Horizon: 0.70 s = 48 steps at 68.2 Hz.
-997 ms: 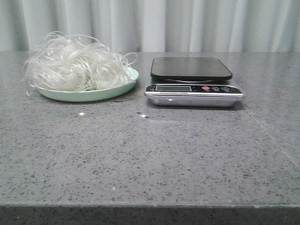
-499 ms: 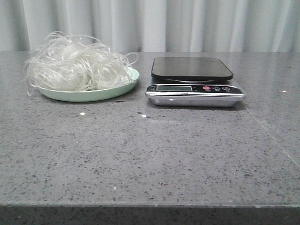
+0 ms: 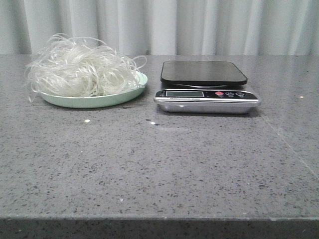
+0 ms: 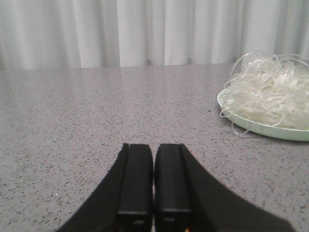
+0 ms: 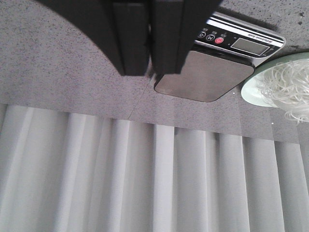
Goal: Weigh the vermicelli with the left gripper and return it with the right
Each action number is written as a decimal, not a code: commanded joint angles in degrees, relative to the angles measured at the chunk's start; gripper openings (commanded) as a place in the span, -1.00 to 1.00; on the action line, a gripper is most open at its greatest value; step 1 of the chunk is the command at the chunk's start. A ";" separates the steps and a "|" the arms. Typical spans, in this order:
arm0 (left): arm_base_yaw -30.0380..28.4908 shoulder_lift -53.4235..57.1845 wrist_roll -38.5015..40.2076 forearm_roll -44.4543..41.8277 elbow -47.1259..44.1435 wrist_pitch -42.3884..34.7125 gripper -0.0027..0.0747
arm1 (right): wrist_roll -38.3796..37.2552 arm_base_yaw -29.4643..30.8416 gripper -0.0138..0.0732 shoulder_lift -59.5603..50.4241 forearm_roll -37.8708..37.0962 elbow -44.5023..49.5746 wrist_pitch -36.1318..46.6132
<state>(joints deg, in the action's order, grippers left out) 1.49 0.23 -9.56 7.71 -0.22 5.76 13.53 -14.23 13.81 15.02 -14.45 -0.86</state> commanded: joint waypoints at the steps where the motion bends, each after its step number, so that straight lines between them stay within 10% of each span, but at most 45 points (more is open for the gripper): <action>1: 0.40 1.18 0.60 0.39 -0.41 -4.40 -0.58 | -0.06 0.28 -0.33 0.39 -0.19 -1.81 4.13; 48: 0.51 1.18 0.60 0.39 -0.41 -4.40 -0.58 | -0.28 1.22 -0.33 0.39 -7.13 1.04 6.76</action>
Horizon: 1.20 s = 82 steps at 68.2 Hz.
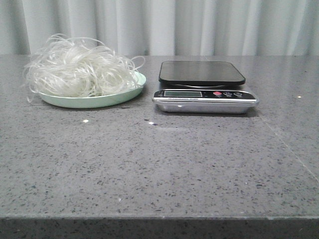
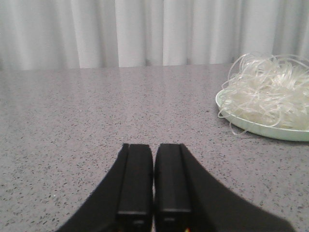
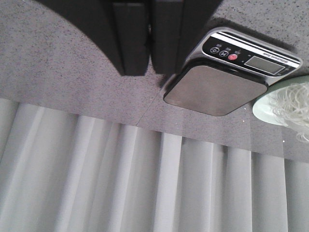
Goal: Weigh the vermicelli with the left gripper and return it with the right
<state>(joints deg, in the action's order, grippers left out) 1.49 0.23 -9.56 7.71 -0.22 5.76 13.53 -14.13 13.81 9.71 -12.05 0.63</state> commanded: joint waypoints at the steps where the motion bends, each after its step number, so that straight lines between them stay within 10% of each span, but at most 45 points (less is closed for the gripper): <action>1: 0.51 1.18 0.60 0.39 -0.41 -4.40 -0.58 | -0.28 1.47 -0.33 0.39 -1.83 -1.30 5.17; 23: 0.51 1.18 0.60 0.39 -0.41 -4.40 -0.58 | -5.32 15.99 -0.33 -3.45 -3.19 1.13 4.65; 82: 0.51 1.09 0.60 0.39 -0.41 -4.40 -0.58 | -11.20 16.25 -0.33 -15.31 -6.63 13.19 3.97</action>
